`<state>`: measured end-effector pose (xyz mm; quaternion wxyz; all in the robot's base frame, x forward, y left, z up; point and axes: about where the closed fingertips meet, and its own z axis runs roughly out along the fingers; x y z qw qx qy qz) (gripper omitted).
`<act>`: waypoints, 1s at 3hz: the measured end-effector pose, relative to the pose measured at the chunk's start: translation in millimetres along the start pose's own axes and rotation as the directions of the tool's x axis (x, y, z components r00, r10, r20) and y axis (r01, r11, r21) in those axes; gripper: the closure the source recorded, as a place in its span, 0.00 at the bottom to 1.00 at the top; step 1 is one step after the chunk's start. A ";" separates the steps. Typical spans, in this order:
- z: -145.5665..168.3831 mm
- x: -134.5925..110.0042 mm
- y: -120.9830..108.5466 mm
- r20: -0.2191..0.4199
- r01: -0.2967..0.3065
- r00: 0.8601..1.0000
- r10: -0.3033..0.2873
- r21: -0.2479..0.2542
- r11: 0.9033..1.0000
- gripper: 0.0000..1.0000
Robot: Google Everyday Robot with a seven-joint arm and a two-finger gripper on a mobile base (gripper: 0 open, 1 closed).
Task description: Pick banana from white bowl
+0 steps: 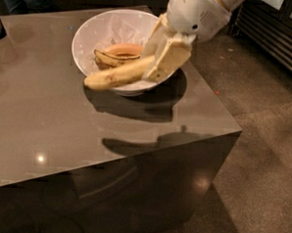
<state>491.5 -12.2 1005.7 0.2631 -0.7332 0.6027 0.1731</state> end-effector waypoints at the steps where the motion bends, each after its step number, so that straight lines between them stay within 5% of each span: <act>1: 1.8 6.1 31.4 0.011 -0.037 0.999 0.037 -0.012 0.999 1.00; 3: 6.2 13.6 78.0 0.006 -0.102 0.995 0.102 -0.025 0.994 1.00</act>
Offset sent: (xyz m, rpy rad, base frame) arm -0.0893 -0.0248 -0.0357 0.0270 0.1258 -0.0954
